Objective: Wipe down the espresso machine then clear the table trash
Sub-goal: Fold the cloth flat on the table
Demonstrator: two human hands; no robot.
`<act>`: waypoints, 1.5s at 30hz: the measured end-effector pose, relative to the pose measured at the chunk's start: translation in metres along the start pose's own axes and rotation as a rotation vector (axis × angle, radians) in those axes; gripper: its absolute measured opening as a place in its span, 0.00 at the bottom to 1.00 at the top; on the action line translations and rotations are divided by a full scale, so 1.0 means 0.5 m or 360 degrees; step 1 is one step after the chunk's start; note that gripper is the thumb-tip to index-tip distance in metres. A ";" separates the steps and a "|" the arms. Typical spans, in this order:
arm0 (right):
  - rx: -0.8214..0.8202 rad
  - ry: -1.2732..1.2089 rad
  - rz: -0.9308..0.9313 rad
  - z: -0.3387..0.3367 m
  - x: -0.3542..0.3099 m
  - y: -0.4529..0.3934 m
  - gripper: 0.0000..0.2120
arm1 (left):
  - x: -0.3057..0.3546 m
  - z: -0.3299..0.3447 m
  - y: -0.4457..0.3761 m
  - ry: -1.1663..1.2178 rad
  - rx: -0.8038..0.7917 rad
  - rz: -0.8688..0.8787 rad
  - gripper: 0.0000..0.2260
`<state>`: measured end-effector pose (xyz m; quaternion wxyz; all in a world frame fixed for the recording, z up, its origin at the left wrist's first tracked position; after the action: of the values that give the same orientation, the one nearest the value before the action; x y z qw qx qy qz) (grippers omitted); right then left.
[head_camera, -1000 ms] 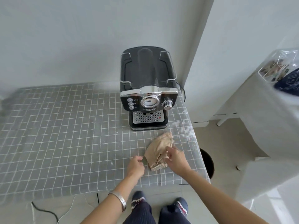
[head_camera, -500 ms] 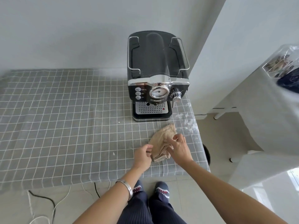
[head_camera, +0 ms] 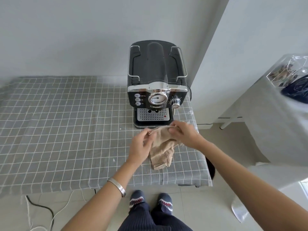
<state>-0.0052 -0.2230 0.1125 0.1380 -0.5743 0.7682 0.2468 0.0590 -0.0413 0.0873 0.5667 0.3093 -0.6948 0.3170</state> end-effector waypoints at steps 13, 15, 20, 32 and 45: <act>0.0358 0.0063 -0.0319 -0.253 -0.152 0.020 0.12 | 0.257 -0.205 -0.092 0.0053 -0.0157 0.0100 0.06; 0.0423 -0.0028 -0.0379 -0.275 -0.171 0.023 0.14 | 0.292 -0.221 -0.084 0.0074 -0.0165 0.0114 0.08; 0.0275 -0.0186 -0.0474 -0.254 -0.193 0.050 0.03 | 0.299 -0.233 -0.024 0.0082 -0.0266 0.0045 0.09; -0.0737 0.0019 -0.0171 0.160 -0.032 0.144 0.10 | -0.052 -0.174 0.229 0.0140 -0.0581 -0.0992 0.06; -0.0262 0.0058 0.0867 0.289 0.014 -0.054 0.22 | -0.212 -0.116 0.060 -0.1120 0.0123 -0.0718 0.22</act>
<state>0.0078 -0.1569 -0.0183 0.0057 -0.3604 0.8740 0.3260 0.0872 0.0301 -0.0105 0.3381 0.5641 -0.7484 0.0858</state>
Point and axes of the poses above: each hand's wrist, its own y-axis away from the middle knuckle, its own z-axis out of the palm, x = y × z, the point moved 3 cm from there along -y, towards the middle knuckle, and after that the axes turned 12 degrees about y, right-handed, at the moved point
